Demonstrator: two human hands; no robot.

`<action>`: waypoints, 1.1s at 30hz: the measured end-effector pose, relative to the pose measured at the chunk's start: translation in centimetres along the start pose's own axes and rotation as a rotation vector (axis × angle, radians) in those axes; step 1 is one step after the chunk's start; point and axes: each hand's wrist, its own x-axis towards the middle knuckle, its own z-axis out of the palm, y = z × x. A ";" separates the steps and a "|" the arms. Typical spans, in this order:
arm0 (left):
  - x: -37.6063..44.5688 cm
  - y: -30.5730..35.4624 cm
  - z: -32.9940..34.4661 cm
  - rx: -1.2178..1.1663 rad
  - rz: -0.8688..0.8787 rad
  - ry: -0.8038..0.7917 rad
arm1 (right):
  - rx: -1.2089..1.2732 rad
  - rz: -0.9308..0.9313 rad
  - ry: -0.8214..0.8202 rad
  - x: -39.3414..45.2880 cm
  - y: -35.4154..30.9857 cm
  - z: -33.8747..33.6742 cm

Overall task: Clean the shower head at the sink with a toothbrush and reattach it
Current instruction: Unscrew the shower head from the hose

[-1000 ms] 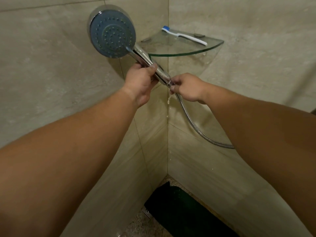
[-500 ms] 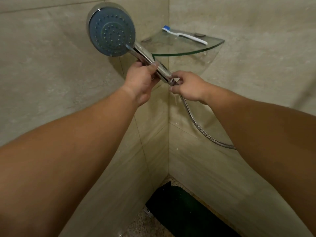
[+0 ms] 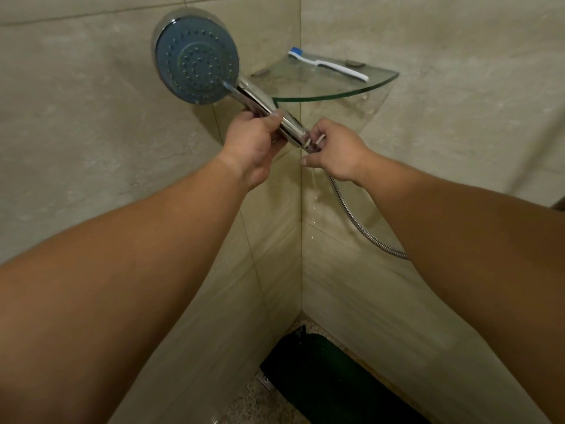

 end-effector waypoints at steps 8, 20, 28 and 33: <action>0.1 0.0 -0.3 -0.009 0.001 0.016 | 0.010 -0.032 -0.102 -0.3 -0.2 -0.6; 0.1 -0.6 0.0 -0.014 0.001 -0.004 | -0.045 0.020 0.048 0.5 1.1 0.2; 0.0 -0.5 -0.2 -0.030 0.006 0.008 | 0.085 -0.007 -0.091 -0.2 0.0 -0.6; 0.2 -0.4 -0.4 -0.025 0.004 0.018 | -0.076 -0.055 -0.123 -0.3 -0.3 -0.7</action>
